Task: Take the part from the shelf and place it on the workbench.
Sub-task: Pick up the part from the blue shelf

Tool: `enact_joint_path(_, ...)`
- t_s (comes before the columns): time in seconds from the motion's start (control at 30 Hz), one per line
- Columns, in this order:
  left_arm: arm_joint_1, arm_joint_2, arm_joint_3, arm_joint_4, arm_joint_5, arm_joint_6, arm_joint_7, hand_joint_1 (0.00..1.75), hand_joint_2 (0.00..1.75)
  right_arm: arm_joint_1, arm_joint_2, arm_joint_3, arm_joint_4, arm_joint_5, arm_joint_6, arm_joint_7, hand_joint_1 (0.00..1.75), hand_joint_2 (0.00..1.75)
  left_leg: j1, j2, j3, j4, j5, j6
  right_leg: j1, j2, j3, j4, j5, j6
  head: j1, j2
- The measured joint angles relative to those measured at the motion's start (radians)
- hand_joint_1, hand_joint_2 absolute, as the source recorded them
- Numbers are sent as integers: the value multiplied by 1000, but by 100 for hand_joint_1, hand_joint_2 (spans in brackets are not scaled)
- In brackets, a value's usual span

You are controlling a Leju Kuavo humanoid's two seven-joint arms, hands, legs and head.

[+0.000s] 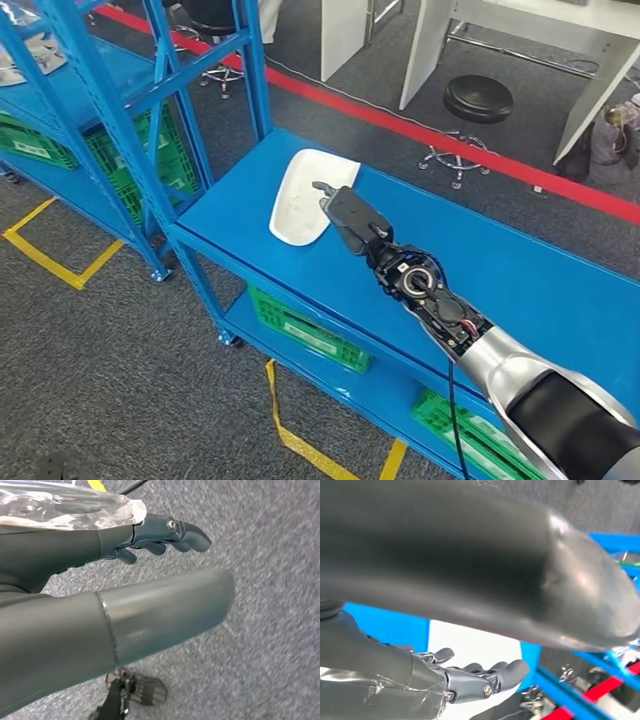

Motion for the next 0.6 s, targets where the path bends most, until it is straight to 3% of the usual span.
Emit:
enact_joint_path(0.07,-1,0,0,0,0,0,0,0,0,-4,-1,1,6,-1,2,1,0,0,-4,-11,2,0,-2,8,1,17,-72,150,-65,-1,4,0)
enact_joint_path(0.1,-1,0,0,0,0,0,0,0,0,-4,-2,2,10,-1,3,1,0,0,-7,-18,2,0,-3,10,1,21,-107,216,-84,-3,6,0)
enact_joint_path(0.13,0,0,0,0,1,0,0,0,0,-4,-2,3,14,-1,4,2,0,0,-10,-25,3,1,-3,11,2,24,-128,249,-85,-6,7,0)
enact_joint_path(0.17,0,-1,0,0,1,0,0,0,0,-5,-3,5,18,-1,5,2,0,0,-12,-32,4,1,-4,12,4,25,-130,240,-65,-11,7,0)
enact_joint_path(0.2,0,-2,0,0,1,0,0,0,0,-6,-3,6,22,-1,6,2,0,0,-13,-40,6,1,-5,12,7,28,-112,190,-28,-17,8,0)
enact_joint_path(0.27,0,-3,0,0,1,0,0,0,0,-13,-3,6,28,-2,8,2,0,0,-15,-53,10,2,-7,11,13,47,-51,43,49,-31,8,0)
enact_joint_path(0.3,0,-3,0,0,1,0,0,0,0,-18,-3,6,31,-2,8,1,0,0,-16,-58,9,3,-7,8,16,55,-24,-15,69,-35,8,0)
enact_joint_path(0.4,3,-3,0,0,2,0,0,0,0,-25,-3,8,39,-2,11,2,0,0,-16,-72,4,2,-4,-4,18,57,4,-64,72,-41,7,0)
enact_joint_path(0.47,5,-1,0,0,3,0,0,0,0,-26,-3,9,43,-3,13,2,0,0,-16,-60,-3,19,-17,-14,13,48,11,-75,79,-48,4,0)
enact_joint_path(0.53,3,0,0,0,3,0,0,0,0,-30,-3,11,47,-2,14,2,0,0,-15,-33,-48,114,-70,-25,10,36,16,-84,84,-55,-2,0)
enact_joint_path(0.6,4,0,0,0,4,0,0,0,0,-31,-4,13,53,-1,15,5,0,0,-10,-21,-120,257,-129,-36,10,27,15,-85,84,-57,-6,0)
